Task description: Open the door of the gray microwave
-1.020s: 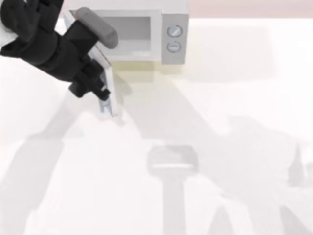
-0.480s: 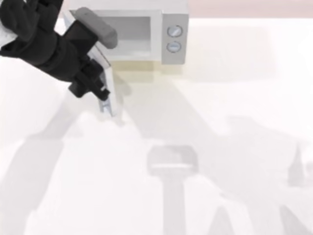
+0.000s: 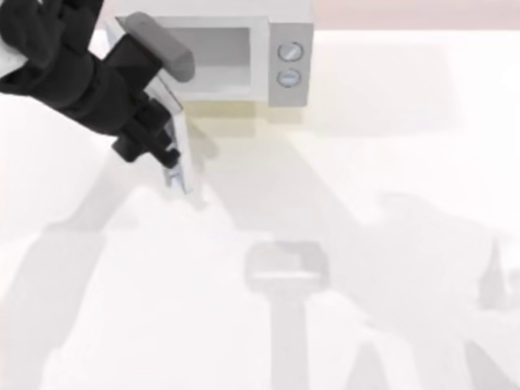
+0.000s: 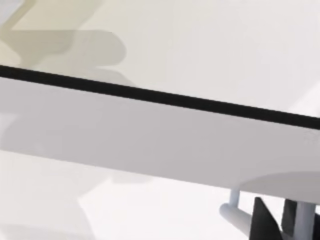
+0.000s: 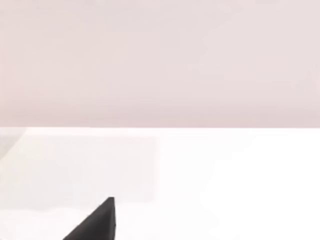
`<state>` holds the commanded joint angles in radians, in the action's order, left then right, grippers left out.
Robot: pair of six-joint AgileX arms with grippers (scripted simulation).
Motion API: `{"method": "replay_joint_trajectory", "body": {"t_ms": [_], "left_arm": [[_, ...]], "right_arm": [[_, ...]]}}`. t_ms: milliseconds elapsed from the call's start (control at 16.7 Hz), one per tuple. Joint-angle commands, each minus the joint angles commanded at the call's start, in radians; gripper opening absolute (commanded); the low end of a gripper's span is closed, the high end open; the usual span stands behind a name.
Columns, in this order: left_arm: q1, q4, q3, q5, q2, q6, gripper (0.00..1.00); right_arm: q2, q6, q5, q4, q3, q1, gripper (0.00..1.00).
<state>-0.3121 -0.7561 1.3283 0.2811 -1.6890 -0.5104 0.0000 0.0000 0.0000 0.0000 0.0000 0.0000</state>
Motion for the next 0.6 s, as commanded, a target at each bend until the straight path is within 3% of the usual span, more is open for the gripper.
{"method": "replay_joint_trajectory", "body": {"t_ms": [600], "left_arm": [[0.082, -0.067, -0.001, 0.082, 0.010, -0.195, 0.00]], "right_arm": [[0.000, 0.000, 0.000, 0.000, 0.000, 0.000, 1.00]]}}
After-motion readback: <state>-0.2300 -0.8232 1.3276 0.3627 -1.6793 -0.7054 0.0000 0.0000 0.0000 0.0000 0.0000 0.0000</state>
